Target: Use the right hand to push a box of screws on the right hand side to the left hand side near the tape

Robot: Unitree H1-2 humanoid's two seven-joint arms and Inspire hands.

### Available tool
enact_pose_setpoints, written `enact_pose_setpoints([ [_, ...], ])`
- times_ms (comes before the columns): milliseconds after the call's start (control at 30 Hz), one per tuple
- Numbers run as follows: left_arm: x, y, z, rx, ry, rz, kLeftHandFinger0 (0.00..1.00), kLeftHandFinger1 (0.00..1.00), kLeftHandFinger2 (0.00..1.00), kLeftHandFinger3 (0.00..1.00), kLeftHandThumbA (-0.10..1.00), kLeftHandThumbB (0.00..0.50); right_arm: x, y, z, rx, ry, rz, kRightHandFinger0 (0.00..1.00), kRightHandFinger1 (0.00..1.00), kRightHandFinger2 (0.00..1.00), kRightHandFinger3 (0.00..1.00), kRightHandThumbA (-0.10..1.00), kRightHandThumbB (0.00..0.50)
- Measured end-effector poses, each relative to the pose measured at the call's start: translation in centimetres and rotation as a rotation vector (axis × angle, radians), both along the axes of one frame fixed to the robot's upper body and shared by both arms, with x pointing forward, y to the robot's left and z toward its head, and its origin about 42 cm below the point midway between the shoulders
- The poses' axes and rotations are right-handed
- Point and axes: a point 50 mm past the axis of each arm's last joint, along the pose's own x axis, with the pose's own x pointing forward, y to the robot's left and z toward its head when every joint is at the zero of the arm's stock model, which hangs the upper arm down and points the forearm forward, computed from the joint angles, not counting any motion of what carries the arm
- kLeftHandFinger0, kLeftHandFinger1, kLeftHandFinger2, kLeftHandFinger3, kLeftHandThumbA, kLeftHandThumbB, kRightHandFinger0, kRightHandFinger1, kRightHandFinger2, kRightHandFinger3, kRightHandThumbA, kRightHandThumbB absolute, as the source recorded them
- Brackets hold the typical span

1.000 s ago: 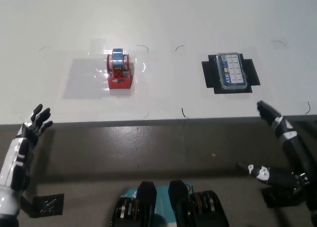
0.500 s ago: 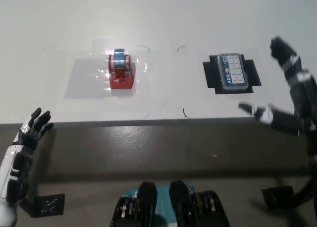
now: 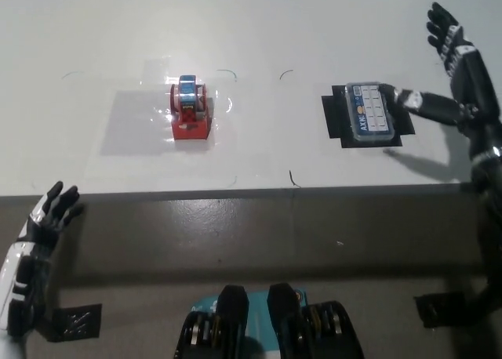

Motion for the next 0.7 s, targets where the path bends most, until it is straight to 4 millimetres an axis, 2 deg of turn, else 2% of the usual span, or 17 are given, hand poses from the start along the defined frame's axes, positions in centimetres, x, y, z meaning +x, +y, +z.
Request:
enact_pose_setpoints([
  [33, -0.3, 0.0, -0.2, -0.003, 0.005, 0.001, 1.00, 1.00, 1.00, 1.00, 1.00, 0.315, 0.7, 0.2, -0.3, 0.002, 0.022, -0.006, 1.00, 1.00, 1.00, 1.00, 1.00, 0.284],
  [67, -0.5, 0.0, -0.3, -0.004, 0.010, 0.003, 1.00, 1.00, 1.00, 1.00, 1.00, 0.317, 1.2, 0.3, -0.6, 0.004, 0.043, -0.011, 1.00, 1.00, 1.00, 1.00, 1.00, 0.317],
  [100, -0.8, 0.0, -0.5, -0.006, 0.017, 0.005, 1.00, 1.00, 1.00, 1.00, 1.00, 0.316, 1.8, 0.5, -0.9, 0.007, 0.066, -0.018, 1.00, 1.00, 1.00, 1.00, 1.00, 0.320],
  [300, -2.5, 0.0, -1.8, -0.021, 0.067, 0.019, 1.00, 1.00, 1.00, 1.00, 1.00, 0.330, 4.1, 1.0, -4.1, 0.027, 0.240, -0.058, 1.00, 1.00, 1.00, 1.00, 1.00, 0.205],
  [400, -3.2, -0.1, -2.3, -0.028, 0.086, 0.024, 1.00, 1.00, 1.00, 1.00, 1.00, 0.341, 4.8, 1.5, -5.6, 0.059, 0.334, -0.081, 1.00, 1.00, 1.00, 1.00, 1.00, 0.184],
  [467, -3.3, -0.1, -2.4, -0.030, 0.087, 0.025, 1.00, 1.00, 1.00, 1.00, 1.00, 0.341, 5.1, 1.8, -6.1, 0.077, 0.372, -0.091, 1.00, 1.00, 1.00, 1.00, 1.00, 0.212],
  [600, -3.2, -0.1, -2.4, -0.033, 0.085, 0.024, 1.00, 1.00, 1.00, 1.00, 1.00, 0.360, 5.5, 2.3, -6.3, 0.097, 0.417, -0.108, 1.00, 1.00, 1.00, 1.00, 1.00, 0.205],
  [700, -3.2, -0.1, -2.3, -0.038, 0.084, 0.023, 1.00, 1.00, 1.00, 1.00, 1.00, 0.360, 5.5, 2.4, -6.4, 0.106, 0.435, -0.120, 1.00, 1.00, 1.00, 1.00, 1.00, 0.177],
])
